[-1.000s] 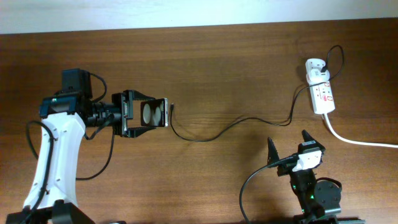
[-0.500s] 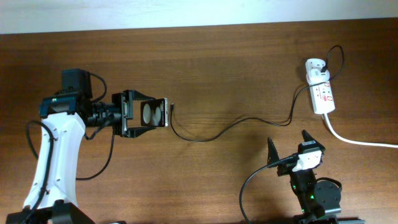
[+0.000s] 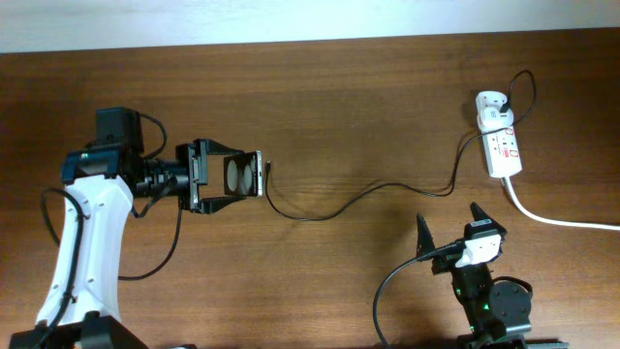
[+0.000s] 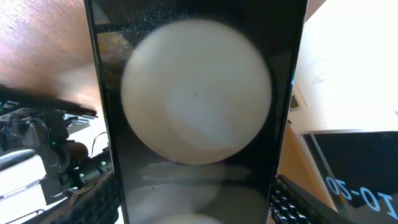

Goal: Plug charger to phone and switch on socket
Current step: 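Hold the phone upright near the cable tip with the left gripper, then move the right gripper toward the cable tip near the phone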

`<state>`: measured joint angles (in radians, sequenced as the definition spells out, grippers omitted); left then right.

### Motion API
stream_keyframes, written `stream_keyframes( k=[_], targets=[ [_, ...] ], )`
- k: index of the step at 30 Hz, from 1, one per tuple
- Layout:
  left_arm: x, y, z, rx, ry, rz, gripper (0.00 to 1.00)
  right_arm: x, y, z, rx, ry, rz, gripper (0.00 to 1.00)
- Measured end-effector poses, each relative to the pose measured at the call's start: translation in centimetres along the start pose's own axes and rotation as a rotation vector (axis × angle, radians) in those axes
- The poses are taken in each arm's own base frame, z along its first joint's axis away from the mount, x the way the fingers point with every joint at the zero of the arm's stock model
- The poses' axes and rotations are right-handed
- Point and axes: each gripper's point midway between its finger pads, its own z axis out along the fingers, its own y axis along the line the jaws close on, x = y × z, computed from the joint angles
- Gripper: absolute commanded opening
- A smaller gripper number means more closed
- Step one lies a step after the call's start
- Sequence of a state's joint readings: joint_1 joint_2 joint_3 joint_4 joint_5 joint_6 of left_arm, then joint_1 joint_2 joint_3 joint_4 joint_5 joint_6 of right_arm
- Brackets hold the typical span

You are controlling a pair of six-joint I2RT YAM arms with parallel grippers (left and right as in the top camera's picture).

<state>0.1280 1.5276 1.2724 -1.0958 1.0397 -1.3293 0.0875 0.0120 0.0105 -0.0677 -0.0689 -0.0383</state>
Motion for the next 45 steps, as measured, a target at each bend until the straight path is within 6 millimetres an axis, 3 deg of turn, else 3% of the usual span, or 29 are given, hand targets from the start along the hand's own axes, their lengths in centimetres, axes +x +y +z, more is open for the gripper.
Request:
stream_keyframes(
  k=[8,12,25,37,40,45],
  targets=[
    [-0.9,0.2,0.0,-0.013,-0.052,0.000,0.09,0.0,0.0,0.0,0.000,0.000,0.000,0.99],
    [-1.8,0.5,-0.1,-0.026,-0.107,0.000,0.15,0.0,0.0,0.0,0.000,0.000,0.000,0.99],
    [-6.0,1.5,-1.2,-0.090,-0.359,-0.002,0.11,0.0,0.0,0.0,0.000,0.000,0.000,0.99],
    [-6.3,1.6,-1.3,-0.095,-0.378,-0.002,0.10,0.0,0.0,0.0,-0.001,0.000,0.000,0.99],
    [-6.3,1.6,-1.3,-0.095,-0.378,-0.002,0.10,-0.2,0.8,0.0,-0.048,-0.009,-0.001,0.99],
    [-6.3,1.6,-1.3,-0.096,-0.378,-0.003,0.09,-0.8,4.3,-0.6,-0.256,-0.034,0.013,0.99]
  ],
)
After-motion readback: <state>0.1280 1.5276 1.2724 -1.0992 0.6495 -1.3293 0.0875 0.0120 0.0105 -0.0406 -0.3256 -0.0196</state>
